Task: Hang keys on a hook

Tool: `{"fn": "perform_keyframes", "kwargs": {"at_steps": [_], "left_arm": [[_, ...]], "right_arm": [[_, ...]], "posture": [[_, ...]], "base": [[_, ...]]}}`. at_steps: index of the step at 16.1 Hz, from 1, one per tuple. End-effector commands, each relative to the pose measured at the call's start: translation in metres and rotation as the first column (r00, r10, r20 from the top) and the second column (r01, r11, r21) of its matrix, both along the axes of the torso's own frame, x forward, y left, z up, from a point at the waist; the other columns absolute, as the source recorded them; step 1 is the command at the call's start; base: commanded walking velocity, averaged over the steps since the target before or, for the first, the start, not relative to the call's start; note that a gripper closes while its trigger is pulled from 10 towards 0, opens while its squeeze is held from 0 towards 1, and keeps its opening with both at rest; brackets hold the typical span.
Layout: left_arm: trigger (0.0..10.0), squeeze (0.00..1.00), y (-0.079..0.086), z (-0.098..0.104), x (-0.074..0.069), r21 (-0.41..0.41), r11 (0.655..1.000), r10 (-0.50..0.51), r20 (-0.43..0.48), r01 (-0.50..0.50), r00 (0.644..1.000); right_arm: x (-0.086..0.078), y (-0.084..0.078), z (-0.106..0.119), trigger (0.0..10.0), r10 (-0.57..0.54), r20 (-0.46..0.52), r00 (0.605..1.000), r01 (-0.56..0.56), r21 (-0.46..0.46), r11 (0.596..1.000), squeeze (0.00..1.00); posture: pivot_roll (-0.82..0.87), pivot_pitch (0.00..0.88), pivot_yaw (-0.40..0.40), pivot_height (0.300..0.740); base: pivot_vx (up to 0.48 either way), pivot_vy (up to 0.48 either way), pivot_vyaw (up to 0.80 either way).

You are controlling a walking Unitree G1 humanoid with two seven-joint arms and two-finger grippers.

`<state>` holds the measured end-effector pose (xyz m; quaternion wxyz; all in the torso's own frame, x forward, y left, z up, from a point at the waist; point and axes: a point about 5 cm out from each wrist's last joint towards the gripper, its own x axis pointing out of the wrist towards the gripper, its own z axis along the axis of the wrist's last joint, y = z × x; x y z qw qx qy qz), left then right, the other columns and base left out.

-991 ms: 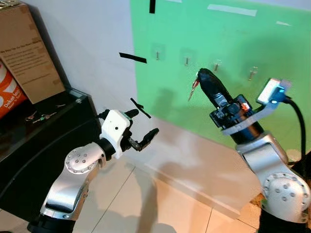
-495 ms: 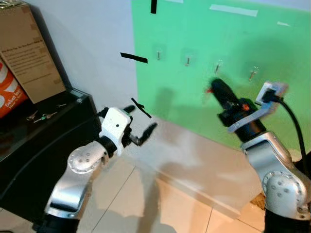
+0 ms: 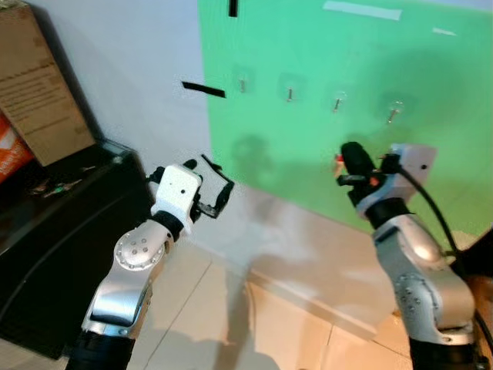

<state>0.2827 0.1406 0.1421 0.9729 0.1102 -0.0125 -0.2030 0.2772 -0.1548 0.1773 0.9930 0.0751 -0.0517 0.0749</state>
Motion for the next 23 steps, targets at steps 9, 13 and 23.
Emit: {"fn": "perform_keyframes", "kwargs": {"at_steps": [9,13,23], "left_arm": [[10.0,0.0,-0.006,0.004,0.002,-0.009,0.999,-0.043,0.021,0.043,0.999],[10.0,0.0,-0.006,0.004,0.001,-0.005,0.998,-0.066,0.018,0.066,0.998],[10.0,0.0,-0.008,0.003,0.0,-0.011,0.996,-0.089,0.013,0.089,0.996]], "right_arm": [[-0.001,-0.002,0.002,10.0,-0.032,0.069,0.997,0.031,0.015,0.999,0.0],[-0.002,0.004,0.013,10.0,0.07,0.128,0.989,-0.076,0.035,0.997,0.0],[-0.001,-0.003,0.029,10.0,0.14,0.183,0.973,-0.159,0.094,0.983,0.0]], "posture": [[-0.02,0.0,0.042,0.74],[-0.01,0.0,0.04,0.74],[-0.01,0.0,0.029,0.74]], "base": [[0.124,0.0,-0.21],[0.308,0.0,0.0],[0.161,0.0,0.0]]}}
